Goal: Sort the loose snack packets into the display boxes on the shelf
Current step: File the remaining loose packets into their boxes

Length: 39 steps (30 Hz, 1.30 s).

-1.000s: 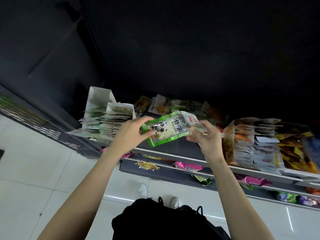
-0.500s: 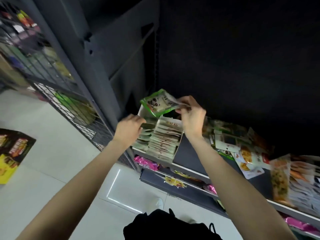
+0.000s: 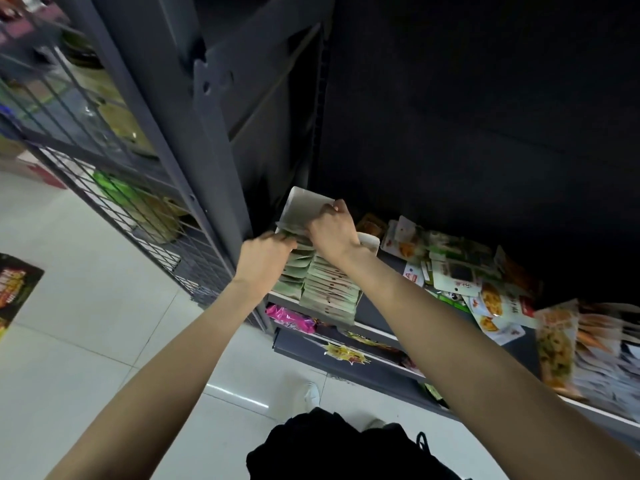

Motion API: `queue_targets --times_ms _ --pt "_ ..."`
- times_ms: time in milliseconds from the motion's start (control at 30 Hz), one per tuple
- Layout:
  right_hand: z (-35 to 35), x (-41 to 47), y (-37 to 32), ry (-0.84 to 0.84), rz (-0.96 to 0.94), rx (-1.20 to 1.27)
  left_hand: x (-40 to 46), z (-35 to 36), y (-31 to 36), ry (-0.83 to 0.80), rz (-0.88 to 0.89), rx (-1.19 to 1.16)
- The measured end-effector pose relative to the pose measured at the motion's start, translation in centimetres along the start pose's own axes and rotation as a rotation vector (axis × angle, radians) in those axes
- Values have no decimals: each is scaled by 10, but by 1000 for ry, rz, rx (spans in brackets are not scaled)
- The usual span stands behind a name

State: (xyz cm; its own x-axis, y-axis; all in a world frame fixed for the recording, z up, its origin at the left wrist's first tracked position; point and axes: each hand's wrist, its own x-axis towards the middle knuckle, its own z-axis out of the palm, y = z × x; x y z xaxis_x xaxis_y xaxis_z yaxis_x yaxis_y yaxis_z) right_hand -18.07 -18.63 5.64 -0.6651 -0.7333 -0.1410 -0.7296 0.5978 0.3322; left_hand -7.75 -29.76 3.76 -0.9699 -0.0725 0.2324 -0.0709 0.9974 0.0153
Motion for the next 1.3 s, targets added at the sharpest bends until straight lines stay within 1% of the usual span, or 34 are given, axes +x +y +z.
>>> queue_targets --times_ms 33,67,100,133,200,233,267,300,333,400,433,500,567,600,633,700,733,800,867,933,1000,1067,1133,1200,1233,1300 --pt "2 0 1 -24 1 48 0 1 0 18 -12 -18" --pt "4 -1 3 -34 1 144 0 1 1 31 -24 -45" --pt "4 -7 5 -8 -6 271 -1 -1 3 47 -34 -86" --pt "3 -17 8 57 -9 424 -2 -5 6 76 -52 -128" --pt "6 -51 18 318 25 709 -8 -17 17 190 -100 -207" --pt "11 -73 25 449 67 793 -11 -25 25 248 -122 -253" --pt "19 -98 32 533 124 845 -15 -34 36 308 -148 -315" --pt "30 -122 40 556 185 883 -19 -40 49 362 -170 -393" --pt "43 -145 49 530 247 910 -23 -44 65 407 -178 -474" --pt "77 -183 70 411 358 949 -31 -43 103 455 -138 -597" --pt "94 -198 80 356 402 956 -34 -38 123 454 -104 -632" --pt "124 -220 102 281 464 946 -38 -20 160 378 -43 -679" --pt "144 -235 122 236 504 908 -39 6 192 233 -27 -684" --pt "153 -239 131 220 500 880 -39 20 205 134 -38 -667" --pt "162 -240 140 195 479 847 -38 34 215 12 -60 -636" --pt "182 -234 158 81 429 732 -33 58 233 -239 -125 -530" --pt "191 -228 167 2 417 659 -30 68 239 -320 -156 -480" --pt "205 -213 182 -137 443 569 -26 85 248 -403 -197 -415" --pt "217 -198 194 -218 484 567 -24 100 255 -423 -221 -369" --pt "230 -188 200 -296 502 624 -25 111 259 -426 -232 -329" --pt "244 -188 197 -358 495 623 -27 123 263 -368 -239 -293" --pt "253 -196 188 -342 452 544 -25 131 265 -291 -255 -318" --pt "256 -209 177 -280 367 483 -20 138 268 -231 -244 -369" --pt "252 -222 167 -255 286 480 -16 141 272 -195 -211 -406" --pt "250 -227 163 -266 253 495 -14 142 275 -199 -203 -411" --pt "243 -235 156 -275 174 547 -14 142 279 -262 -199 -385"
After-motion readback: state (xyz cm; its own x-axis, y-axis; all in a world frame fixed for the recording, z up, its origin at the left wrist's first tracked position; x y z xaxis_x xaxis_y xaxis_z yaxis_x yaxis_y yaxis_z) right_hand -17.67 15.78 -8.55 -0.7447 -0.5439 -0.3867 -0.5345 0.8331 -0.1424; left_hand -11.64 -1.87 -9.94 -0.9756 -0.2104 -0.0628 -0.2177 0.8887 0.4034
